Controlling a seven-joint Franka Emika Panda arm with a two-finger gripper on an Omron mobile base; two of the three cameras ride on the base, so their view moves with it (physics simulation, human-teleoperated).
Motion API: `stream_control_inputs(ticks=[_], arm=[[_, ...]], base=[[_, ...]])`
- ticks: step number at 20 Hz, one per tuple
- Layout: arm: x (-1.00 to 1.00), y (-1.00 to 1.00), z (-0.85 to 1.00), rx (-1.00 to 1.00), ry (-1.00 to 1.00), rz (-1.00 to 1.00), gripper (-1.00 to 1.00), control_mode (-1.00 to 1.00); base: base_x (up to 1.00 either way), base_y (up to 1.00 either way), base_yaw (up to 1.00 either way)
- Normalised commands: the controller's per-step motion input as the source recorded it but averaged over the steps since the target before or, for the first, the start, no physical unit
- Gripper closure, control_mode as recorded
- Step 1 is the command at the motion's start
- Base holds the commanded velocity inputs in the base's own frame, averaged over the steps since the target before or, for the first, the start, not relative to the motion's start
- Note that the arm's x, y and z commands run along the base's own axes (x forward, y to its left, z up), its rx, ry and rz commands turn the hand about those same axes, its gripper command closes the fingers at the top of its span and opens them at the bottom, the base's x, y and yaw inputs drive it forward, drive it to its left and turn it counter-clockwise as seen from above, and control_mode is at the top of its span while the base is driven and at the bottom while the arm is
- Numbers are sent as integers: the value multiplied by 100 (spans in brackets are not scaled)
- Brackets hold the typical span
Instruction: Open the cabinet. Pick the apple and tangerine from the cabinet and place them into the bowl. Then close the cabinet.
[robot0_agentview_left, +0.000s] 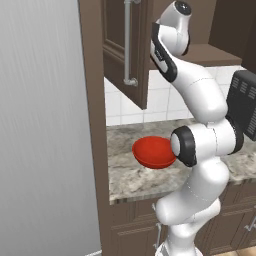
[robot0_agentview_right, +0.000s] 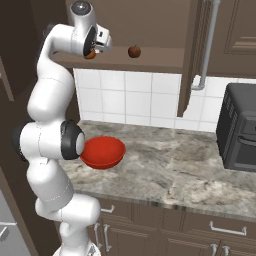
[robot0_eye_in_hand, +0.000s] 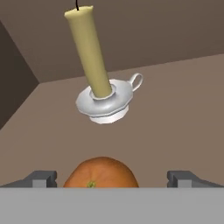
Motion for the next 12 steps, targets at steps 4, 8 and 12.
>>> stream_control_inputs(ticks=[4,8,12], arm=[[0,0,-9,5,0,0,-100,-100],[0,0,0,0,0,0,-100,-100],[-22,0,0,0,-1,0,-100,-100]], base=[[0,0,0],[0,0,0],[0,0,0]])
